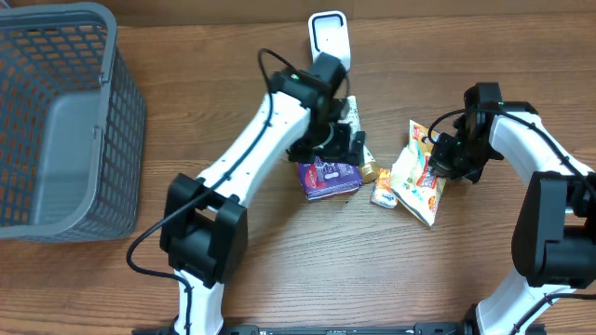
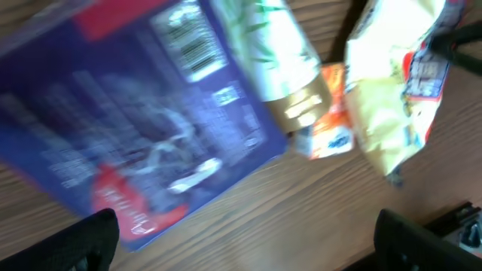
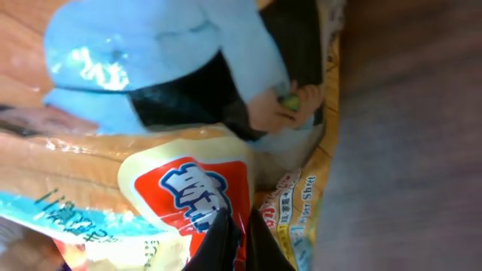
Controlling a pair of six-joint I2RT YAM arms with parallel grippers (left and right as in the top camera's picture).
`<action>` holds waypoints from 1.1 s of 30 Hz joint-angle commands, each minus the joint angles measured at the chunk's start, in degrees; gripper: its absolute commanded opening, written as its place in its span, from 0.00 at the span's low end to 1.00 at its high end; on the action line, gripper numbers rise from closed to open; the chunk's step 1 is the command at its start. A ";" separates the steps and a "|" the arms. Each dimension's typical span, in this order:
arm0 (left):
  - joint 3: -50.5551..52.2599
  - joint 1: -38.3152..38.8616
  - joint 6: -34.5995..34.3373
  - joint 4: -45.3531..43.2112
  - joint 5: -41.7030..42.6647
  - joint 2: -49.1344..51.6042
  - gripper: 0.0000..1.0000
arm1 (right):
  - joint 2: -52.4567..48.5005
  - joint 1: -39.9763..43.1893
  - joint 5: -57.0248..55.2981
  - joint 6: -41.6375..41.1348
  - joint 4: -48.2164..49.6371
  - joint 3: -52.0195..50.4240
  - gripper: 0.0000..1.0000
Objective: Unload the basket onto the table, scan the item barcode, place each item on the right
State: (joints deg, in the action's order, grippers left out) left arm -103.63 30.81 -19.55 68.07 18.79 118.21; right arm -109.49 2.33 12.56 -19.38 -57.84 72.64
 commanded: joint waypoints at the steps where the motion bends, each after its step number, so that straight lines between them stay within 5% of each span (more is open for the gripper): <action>1: 0.96 2.23 -4.17 -2.03 -1.38 2.14 1.00 | -1.07 1.05 -2.91 -0.55 -3.82 3.78 0.04; 17: 0.96 8.70 -5.35 -6.95 3.45 14.49 1.00 | -1.09 2.21 -9.55 -0.09 -9.40 9.46 0.04; 25: 0.59 6.69 -11.23 -2.51 -12.79 15.02 1.00 | -1.09 1.90 -9.49 -0.07 -9.88 8.96 0.04; 33: -6.27 -1.95 -10.62 6.64 -16.17 14.75 1.00 | -1.11 0.00 -3.69 2.64 -7.37 8.33 0.04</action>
State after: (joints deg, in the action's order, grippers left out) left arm -107.13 34.02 -29.91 72.77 8.73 129.86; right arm -110.48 3.90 4.36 -18.94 -66.41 80.99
